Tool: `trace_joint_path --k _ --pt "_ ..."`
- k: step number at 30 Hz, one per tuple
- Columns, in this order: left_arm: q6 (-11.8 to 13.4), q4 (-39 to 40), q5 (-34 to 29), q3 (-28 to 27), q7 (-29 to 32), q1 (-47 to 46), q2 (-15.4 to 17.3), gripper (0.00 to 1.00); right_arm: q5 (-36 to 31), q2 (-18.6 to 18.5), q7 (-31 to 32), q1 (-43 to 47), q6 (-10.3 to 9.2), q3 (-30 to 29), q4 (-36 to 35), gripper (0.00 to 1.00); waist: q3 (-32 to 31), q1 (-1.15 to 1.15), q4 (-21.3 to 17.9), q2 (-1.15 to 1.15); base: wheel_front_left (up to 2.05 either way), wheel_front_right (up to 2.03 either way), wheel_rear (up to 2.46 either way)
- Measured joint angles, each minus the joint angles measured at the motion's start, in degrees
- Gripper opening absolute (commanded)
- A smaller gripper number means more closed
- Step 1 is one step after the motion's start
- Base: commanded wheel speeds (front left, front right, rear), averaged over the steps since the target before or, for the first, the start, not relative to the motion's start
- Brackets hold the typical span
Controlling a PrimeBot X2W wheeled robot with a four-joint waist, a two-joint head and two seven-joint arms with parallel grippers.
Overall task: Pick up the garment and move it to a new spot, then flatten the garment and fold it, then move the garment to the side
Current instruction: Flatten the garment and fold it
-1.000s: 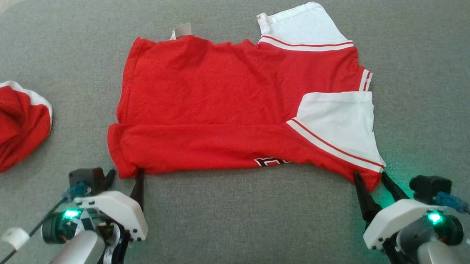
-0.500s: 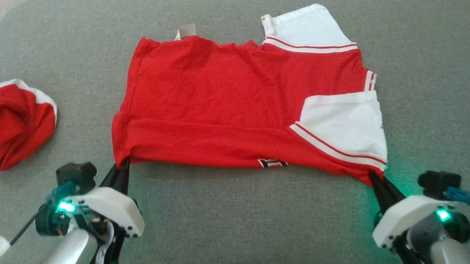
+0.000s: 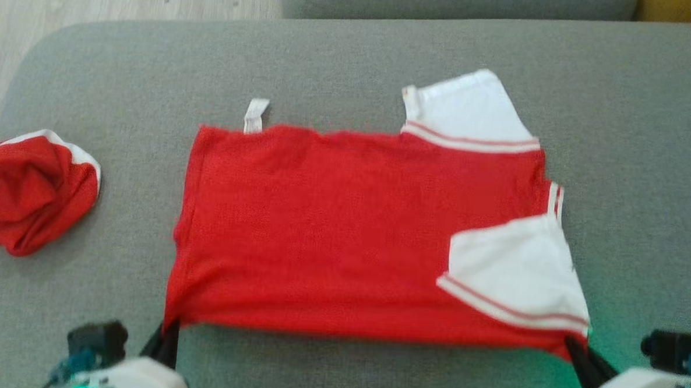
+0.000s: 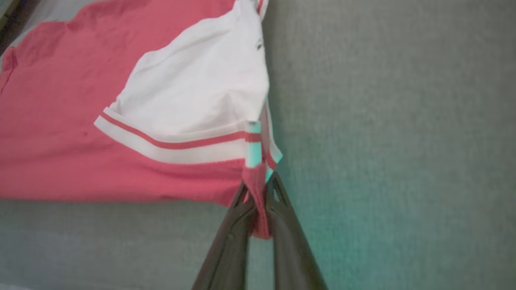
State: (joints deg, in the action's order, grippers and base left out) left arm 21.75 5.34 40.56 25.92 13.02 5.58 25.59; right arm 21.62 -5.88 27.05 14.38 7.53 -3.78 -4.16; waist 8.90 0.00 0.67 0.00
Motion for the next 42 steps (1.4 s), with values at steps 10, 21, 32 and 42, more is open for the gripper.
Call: trace_joint_path --k 10,21,32,42 --pt "0.43 -5.11 2.9 -0.01 -1.32 6.28 -2.18 1.0 -1.02 0.31 1.18 3.13 0.0 -1.13 1.3 1.0 -2.11 0.0 -0.46 0.0 0.0 0.0 0.0" --pt "0.53 -8.23 -6.36 -0.79 -17.05 -2.88 -4.28 1.0 -5.91 0.76 -12.96 -4.89 0.0 -2.14 -1.63 1.0 -2.15 0.0 -0.58 0.0 0.0 0.0 0.0" --pt "1.83 -4.99 -12.69 1.67 -16.01 -10.87 -2.58 1.0 -8.66 1.81 -14.45 -8.34 0.0 0.53 -11.12 1.0 -2.05 0.0 -1.39 0.0 0.0 0.0 0.0" --pt "2.4 -5.8 -12.79 1.92 -13.07 -11.88 -2.48 1.0 -8.68 2.4 -14.36 -8.43 0.0 1.27 -12.17 1.0 -0.82 0.0 -1.44 0.0 0.0 0.0 0.0"
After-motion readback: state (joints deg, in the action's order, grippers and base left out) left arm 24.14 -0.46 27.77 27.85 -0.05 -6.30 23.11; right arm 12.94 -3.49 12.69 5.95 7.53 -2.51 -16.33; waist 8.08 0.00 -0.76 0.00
